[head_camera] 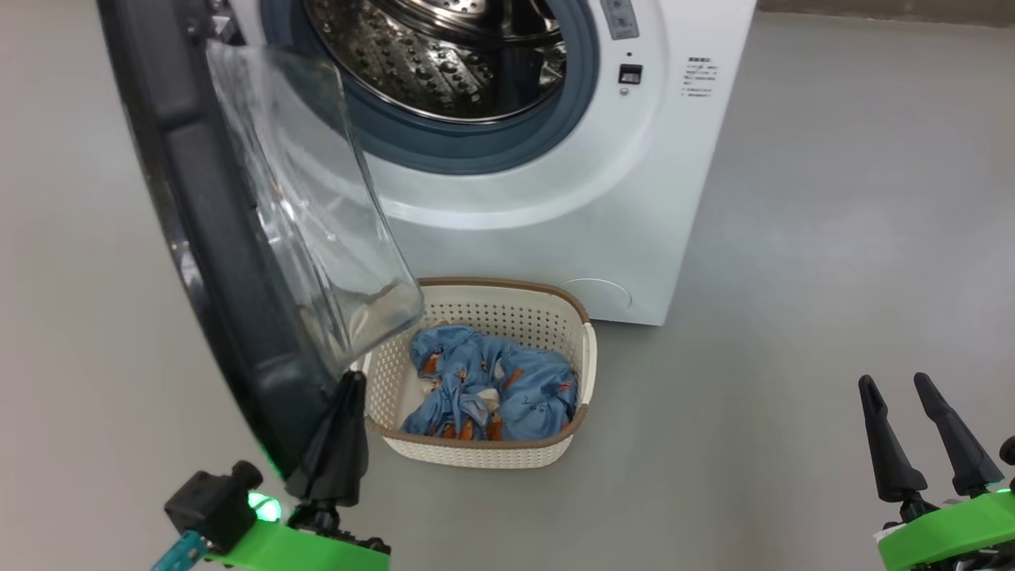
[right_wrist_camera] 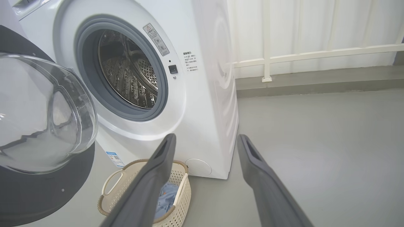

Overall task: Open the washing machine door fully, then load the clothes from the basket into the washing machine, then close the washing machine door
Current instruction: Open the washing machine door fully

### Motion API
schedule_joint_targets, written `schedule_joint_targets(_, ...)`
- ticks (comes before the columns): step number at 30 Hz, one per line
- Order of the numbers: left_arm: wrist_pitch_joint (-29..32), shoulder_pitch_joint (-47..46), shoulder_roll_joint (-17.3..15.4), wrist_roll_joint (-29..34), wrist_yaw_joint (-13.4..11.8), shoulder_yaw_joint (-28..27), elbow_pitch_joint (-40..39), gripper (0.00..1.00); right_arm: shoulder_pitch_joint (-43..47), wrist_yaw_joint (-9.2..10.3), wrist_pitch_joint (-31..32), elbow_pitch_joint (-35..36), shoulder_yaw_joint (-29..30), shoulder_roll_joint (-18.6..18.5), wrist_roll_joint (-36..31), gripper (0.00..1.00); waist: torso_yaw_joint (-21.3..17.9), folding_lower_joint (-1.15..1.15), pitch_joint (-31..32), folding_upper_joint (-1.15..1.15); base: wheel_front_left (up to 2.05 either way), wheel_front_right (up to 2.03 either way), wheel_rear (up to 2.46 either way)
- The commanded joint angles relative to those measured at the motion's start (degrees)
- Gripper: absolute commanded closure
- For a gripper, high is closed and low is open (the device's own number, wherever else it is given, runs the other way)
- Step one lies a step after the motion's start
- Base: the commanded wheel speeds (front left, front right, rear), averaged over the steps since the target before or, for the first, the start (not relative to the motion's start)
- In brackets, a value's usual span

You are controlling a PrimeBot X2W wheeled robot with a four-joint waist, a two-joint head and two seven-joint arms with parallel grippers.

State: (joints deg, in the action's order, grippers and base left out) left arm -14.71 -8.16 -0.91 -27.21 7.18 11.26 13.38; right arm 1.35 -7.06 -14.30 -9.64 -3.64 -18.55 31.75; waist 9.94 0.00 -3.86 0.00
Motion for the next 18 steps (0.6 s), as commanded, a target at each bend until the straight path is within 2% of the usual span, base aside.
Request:
schedule_joint_targets(1,-0.29,-0.50,-1.97,0.54,-0.99,-4.07,-0.22,1.00,-1.31,-0.43,-0.70,1.52,-1.00,-1.80,-0.41,0.00,1.27,0.00,-0.13,0.00,0.00,0.00,0.00)
schedule_joint_targets(18,-0.29,2.05,-1.97,2.30,-1.24,-11.86,-1.39,1.00,-1.29,-0.43,-0.70,1.61,-1.27,-1.58,-0.52,0.00,6.49,0.00,0.05,0.00,0.00,0.00,0.00)
